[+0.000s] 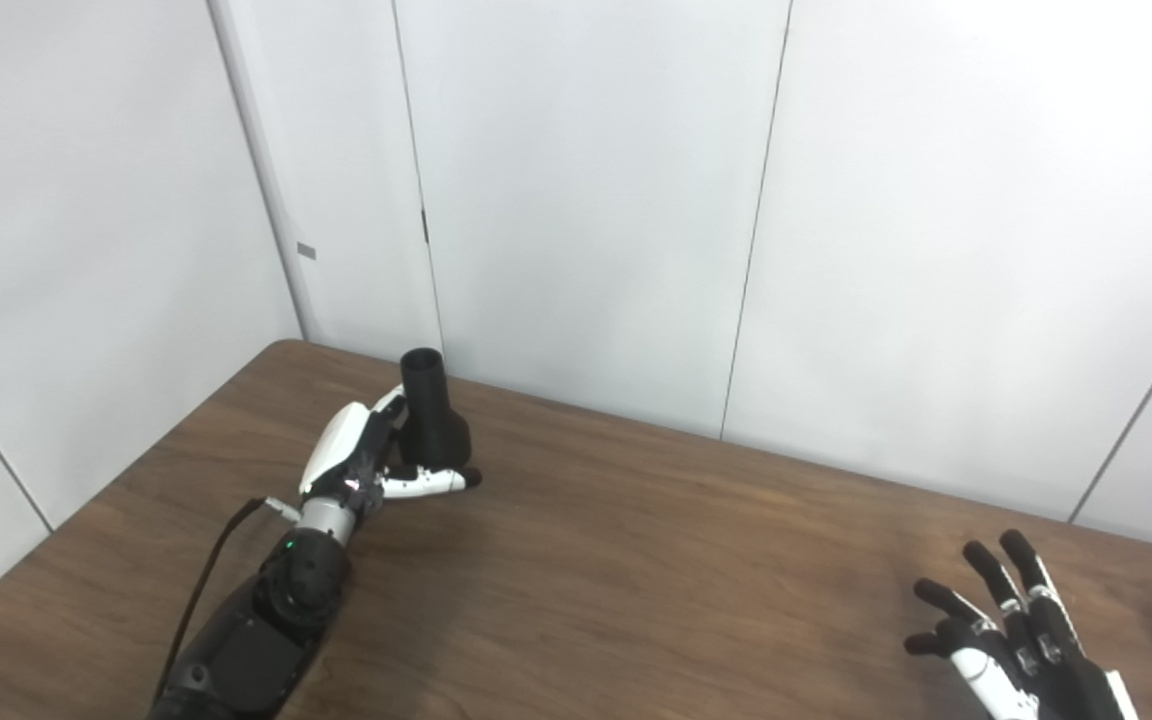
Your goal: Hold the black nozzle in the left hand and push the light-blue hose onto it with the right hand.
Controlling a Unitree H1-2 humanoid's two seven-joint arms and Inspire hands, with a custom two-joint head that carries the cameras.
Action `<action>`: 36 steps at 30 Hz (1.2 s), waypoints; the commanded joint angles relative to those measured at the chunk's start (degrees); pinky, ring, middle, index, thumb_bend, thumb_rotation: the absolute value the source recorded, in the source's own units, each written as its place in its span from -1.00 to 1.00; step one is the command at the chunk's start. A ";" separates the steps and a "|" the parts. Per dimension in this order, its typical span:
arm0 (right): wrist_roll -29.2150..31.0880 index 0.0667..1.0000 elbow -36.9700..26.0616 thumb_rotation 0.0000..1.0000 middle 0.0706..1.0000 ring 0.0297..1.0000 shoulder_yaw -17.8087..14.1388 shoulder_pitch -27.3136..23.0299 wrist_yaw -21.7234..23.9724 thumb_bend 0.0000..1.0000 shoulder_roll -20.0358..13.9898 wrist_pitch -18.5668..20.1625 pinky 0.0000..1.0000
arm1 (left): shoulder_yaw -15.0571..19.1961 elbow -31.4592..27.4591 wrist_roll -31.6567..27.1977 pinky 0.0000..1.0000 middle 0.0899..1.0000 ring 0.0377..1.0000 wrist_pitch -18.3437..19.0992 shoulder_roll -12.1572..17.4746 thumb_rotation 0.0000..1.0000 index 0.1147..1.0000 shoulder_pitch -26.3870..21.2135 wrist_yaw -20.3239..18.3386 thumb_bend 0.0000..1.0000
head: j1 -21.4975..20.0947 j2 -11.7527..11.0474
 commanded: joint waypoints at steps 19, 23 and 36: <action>3.10 1.00 -3.84 -0.76 1.00 0.81 -0.16 -1.42 0.48 -0.71 0.21 1.60 0.82 | -9.10 6.23 15.52 0.52 0.22 0.41 15.87 2.60 -0.66 0.19 -4.90 6.85 0.69 | -0.42 1.25; 2.42 1.00 -4.62 -0.80 1.00 0.82 0.23 -1.25 -0.24 -0.67 -0.14 2.51 0.86 | -8.76 6.81 14.84 -0.09 -0.02 0.03 15.71 2.52 -0.84 -0.10 -5.12 7.75 0.18 | -0.34 1.45; 0.73 1.00 -7.00 -1.00 1.00 0.81 0.22 -0.87 -2.33 -0.72 0.19 5.38 0.91 | -9.17 8.17 13.15 -0.33 -0.19 -0.18 12.38 2.17 -1.00 -0.14 -4.20 8.14 0.05 | -0.33 2.40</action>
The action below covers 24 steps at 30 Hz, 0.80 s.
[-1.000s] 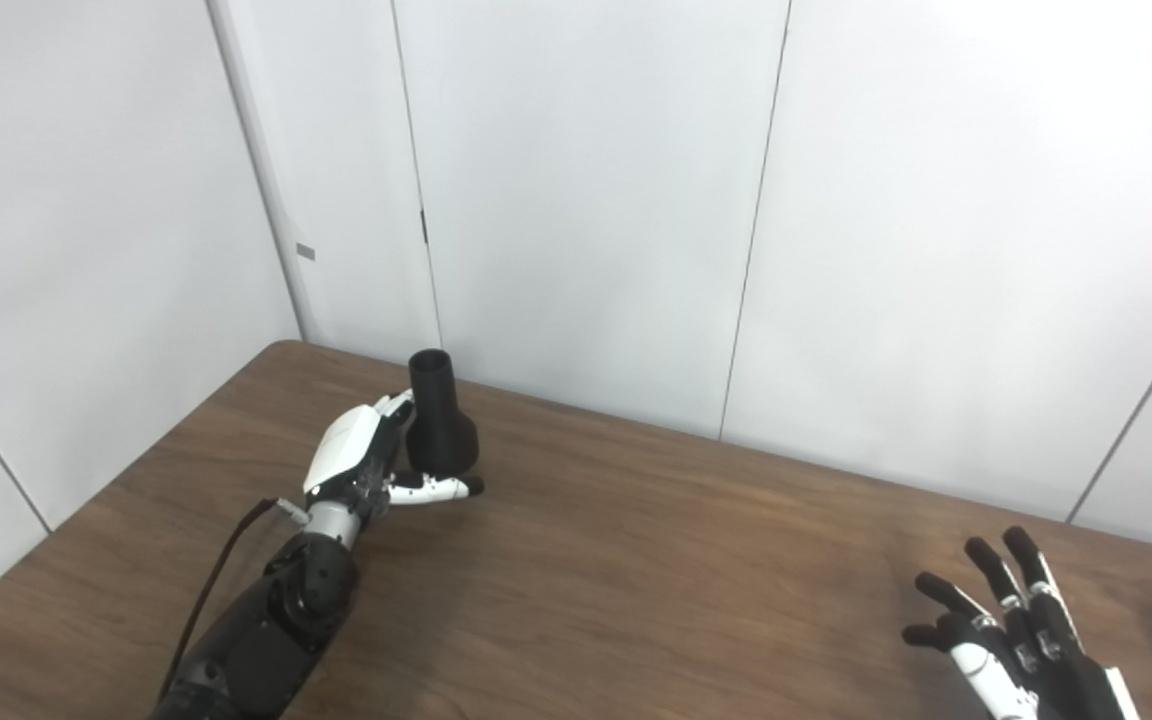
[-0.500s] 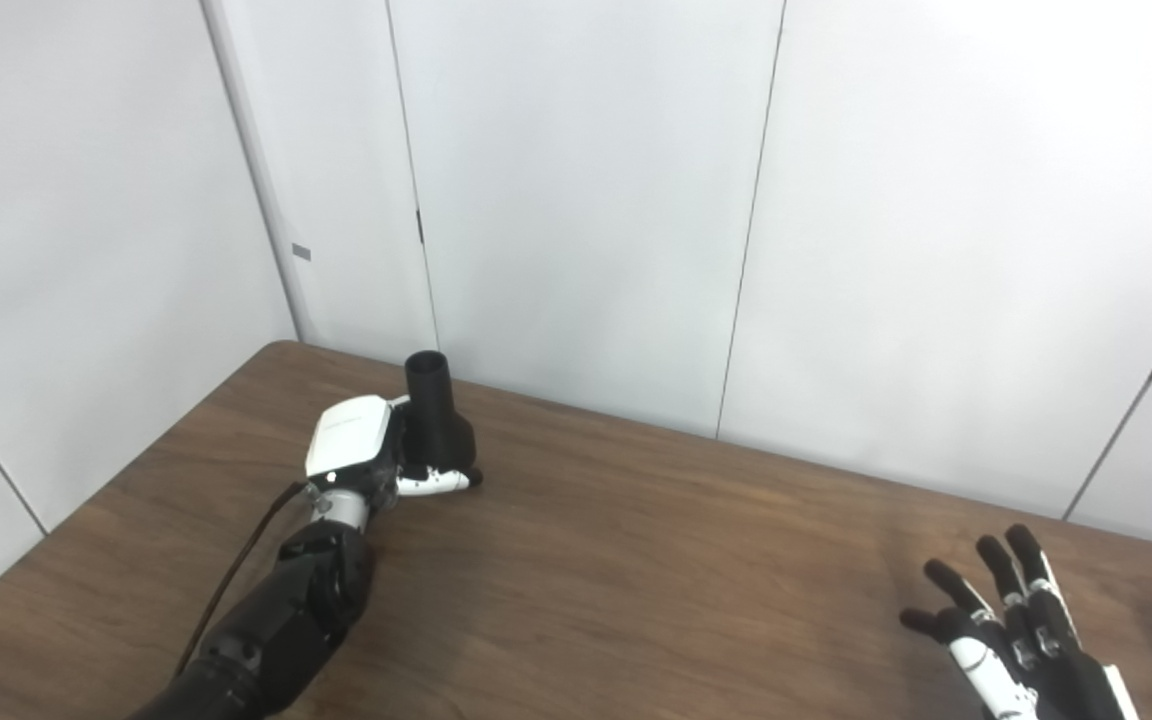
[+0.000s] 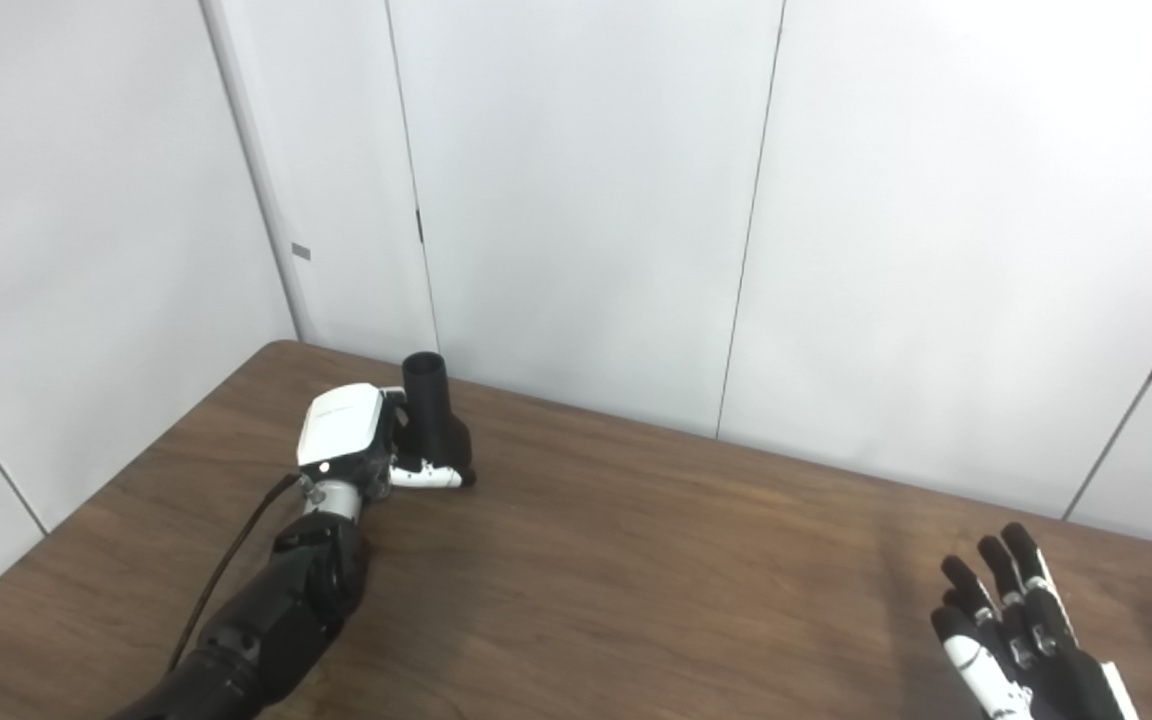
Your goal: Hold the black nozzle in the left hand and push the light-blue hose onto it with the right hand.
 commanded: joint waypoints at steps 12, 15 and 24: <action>0.46 1.00 -3.08 -0.95 0.95 0.60 -0.64 -1.71 -2.27 -0.58 0.81 2.27 0.57 | -2.13 0.08 -0.92 -0.44 -0.22 -0.26 -6.22 -0.91 -1.00 -0.13 3.61 0.18 0.05 | -2.64 1.13; 0.49 1.00 -1.79 -0.86 0.98 0.67 -0.83 -1.90 -1.89 -0.49 0.88 1.69 0.67 | -3.93 -1.37 -0.32 -0.43 -0.21 -0.25 -8.03 -1.68 -1.00 -0.13 4.66 0.07 0.05 | -4.45 1.41; -0.05 0.94 8.55 -0.58 0.86 0.49 -0.95 -2.87 3.05 0.01 0.12 -8.63 0.29 | -10.48 -4.33 1.38 -0.43 -0.28 -0.25 -14.49 -4.79 -1.00 -0.13 7.03 1.68 0.05 | -10.96 2.81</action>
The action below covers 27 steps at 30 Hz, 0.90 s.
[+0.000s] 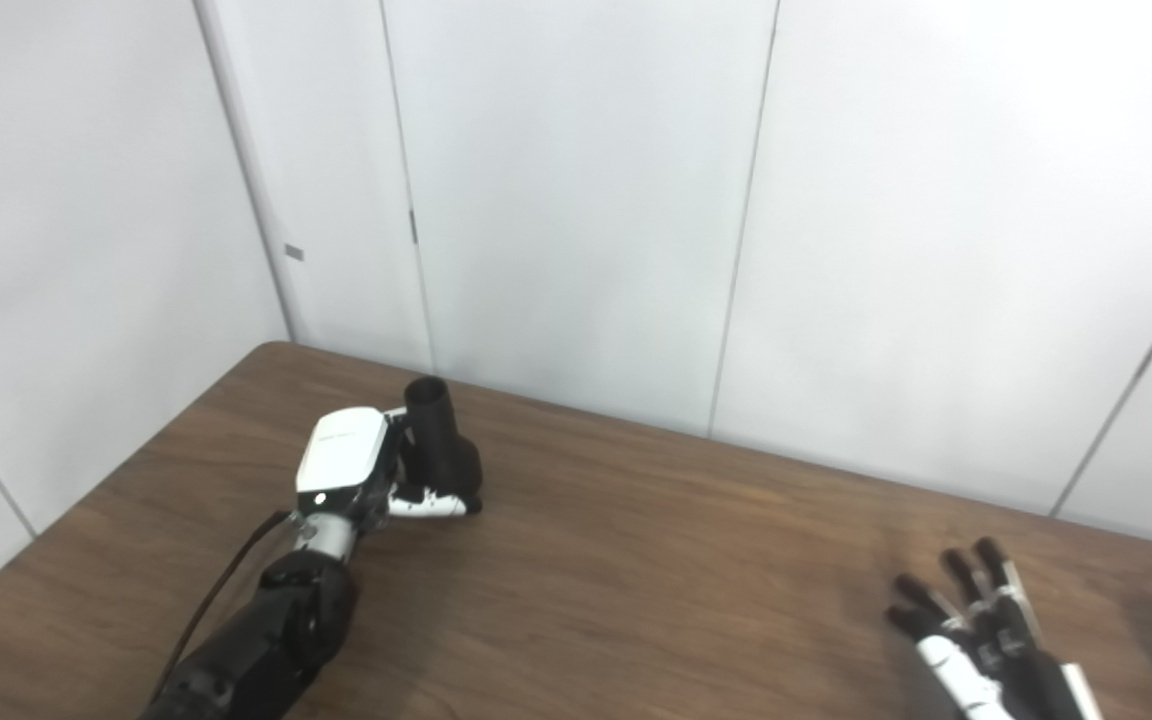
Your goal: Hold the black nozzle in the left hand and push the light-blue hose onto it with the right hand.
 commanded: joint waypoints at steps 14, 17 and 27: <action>-1.41 0.71 5.51 -0.40 0.67 0.32 0.04 -3.07 2.17 0.51 1.57 -11.43 0.02 | -11.72 -3.57 3.66 -0.46 -0.26 -0.27 -12.73 -9.35 -1.00 -0.13 3.17 -6.60 0.05 | -11.12 2.10; -1.77 0.69 5.41 -0.43 0.64 0.30 -0.17 -3.09 1.32 0.52 2.05 -10.99 0.01 | -13.65 -2.29 4.77 -0.45 -0.26 -0.26 -14.93 -10.35 -1.00 -0.13 2.98 -6.93 0.05 | -12.51 2.33; -2.95 0.67 4.71 -0.43 0.63 0.31 -0.27 -2.64 -0.01 0.56 2.74 -10.30 0.07 | -18.06 2.61 6.30 -0.43 -0.29 -0.26 -19.67 -14.21 -1.00 -0.13 1.86 -8.76 0.05 | -15.55 3.29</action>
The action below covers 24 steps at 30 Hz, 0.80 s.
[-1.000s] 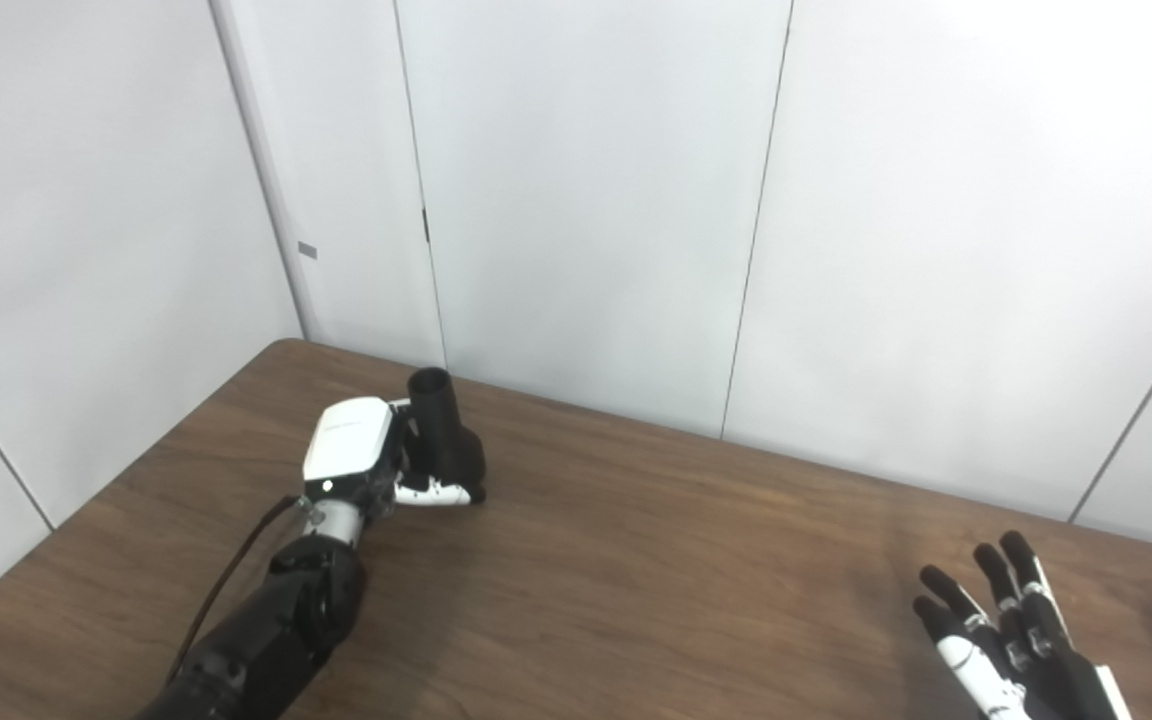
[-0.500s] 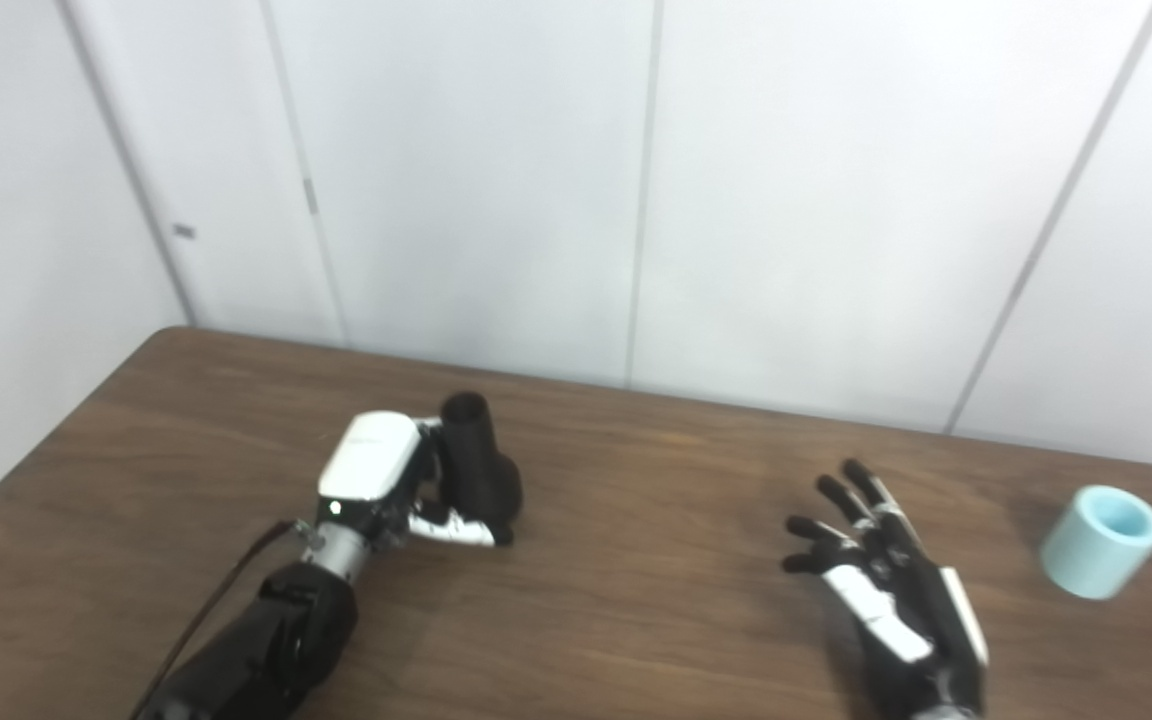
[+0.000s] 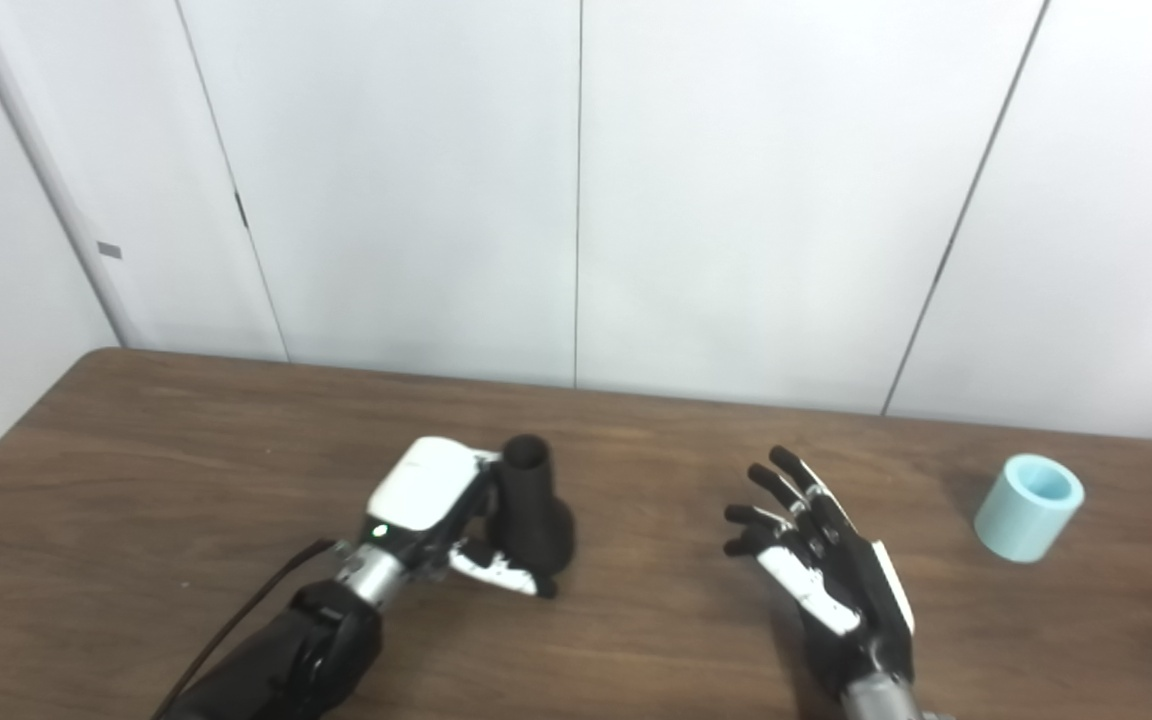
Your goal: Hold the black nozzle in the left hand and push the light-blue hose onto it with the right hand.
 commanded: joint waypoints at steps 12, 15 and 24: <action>-3.94 0.53 -9.61 -0.61 0.50 0.17 0.92 -2.49 -5.04 0.59 0.82 5.93 -0.09 | -6.58 9.10 3.16 -0.43 -0.30 -0.27 -4.05 -2.25 -1.00 -0.13 4.75 -1.82 0.05 | -11.09 -0.50; -8.90 0.53 -15.46 -0.74 0.45 0.12 1.65 -4.21 -6.95 0.49 -1.39 11.07 -0.10 | -6.57 8.35 2.88 -0.42 -0.30 -0.29 -4.31 -0.80 -1.00 -0.13 5.15 -2.21 0.05 | -15.94 -0.96; -22.67 0.47 -24.28 -0.60 0.36 0.24 -1.57 -7.73 -10.25 0.64 -10.09 8.63 0.05 | -6.18 7.08 2.07 -0.42 -0.31 -0.27 -6.59 2.06 -1.00 -0.13 5.80 -2.69 0.05 | -25.90 -2.84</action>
